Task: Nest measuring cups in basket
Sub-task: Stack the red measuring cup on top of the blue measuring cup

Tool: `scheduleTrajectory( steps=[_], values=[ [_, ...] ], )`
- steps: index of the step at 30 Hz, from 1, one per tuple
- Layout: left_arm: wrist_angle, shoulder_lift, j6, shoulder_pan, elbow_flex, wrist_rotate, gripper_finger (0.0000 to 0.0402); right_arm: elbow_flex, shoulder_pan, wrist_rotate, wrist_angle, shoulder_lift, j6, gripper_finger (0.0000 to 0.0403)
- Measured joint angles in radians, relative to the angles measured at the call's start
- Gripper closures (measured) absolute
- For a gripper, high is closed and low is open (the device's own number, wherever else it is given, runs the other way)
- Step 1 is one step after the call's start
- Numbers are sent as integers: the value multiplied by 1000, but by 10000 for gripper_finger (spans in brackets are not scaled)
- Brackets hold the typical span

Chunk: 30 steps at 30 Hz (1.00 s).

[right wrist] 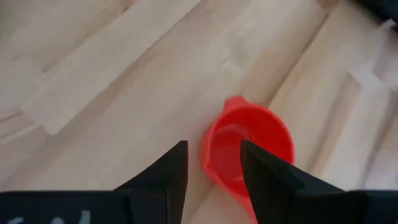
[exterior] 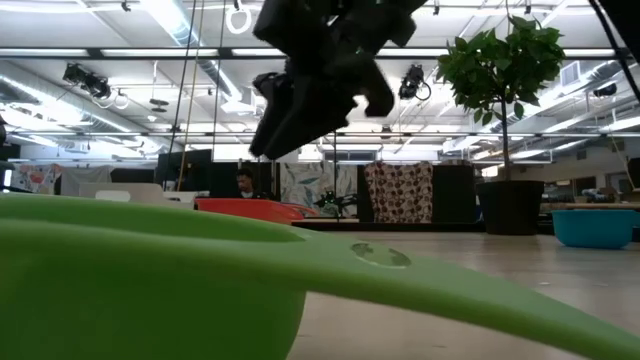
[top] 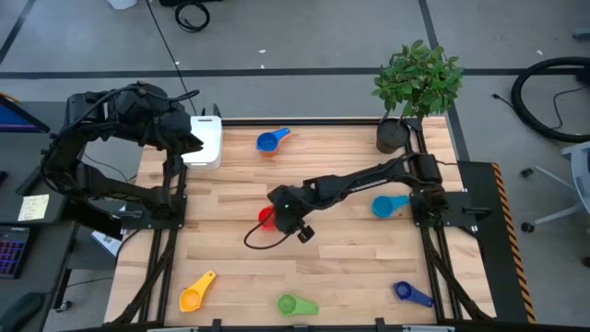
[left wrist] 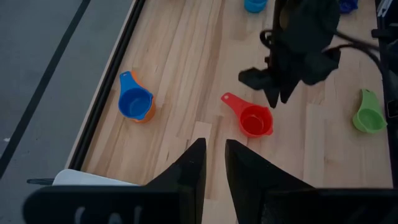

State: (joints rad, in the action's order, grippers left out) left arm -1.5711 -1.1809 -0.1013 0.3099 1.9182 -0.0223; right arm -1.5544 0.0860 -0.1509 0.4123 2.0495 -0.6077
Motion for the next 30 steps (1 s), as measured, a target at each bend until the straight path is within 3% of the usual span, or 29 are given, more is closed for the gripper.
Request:
scheduleTrajectory(
  steps=[9,25,30],
  values=[
    [0,-1,0,0,0,0,335,-82,-1,-8,1,121,-7,251],
    [0,-1,5,0,0,0,335,-82,-43,-68,-8,174,-25,279],
    [0,-1,9,0,-1,0,335,-84,-44,-44,-14,211,-26,286]
  ],
)
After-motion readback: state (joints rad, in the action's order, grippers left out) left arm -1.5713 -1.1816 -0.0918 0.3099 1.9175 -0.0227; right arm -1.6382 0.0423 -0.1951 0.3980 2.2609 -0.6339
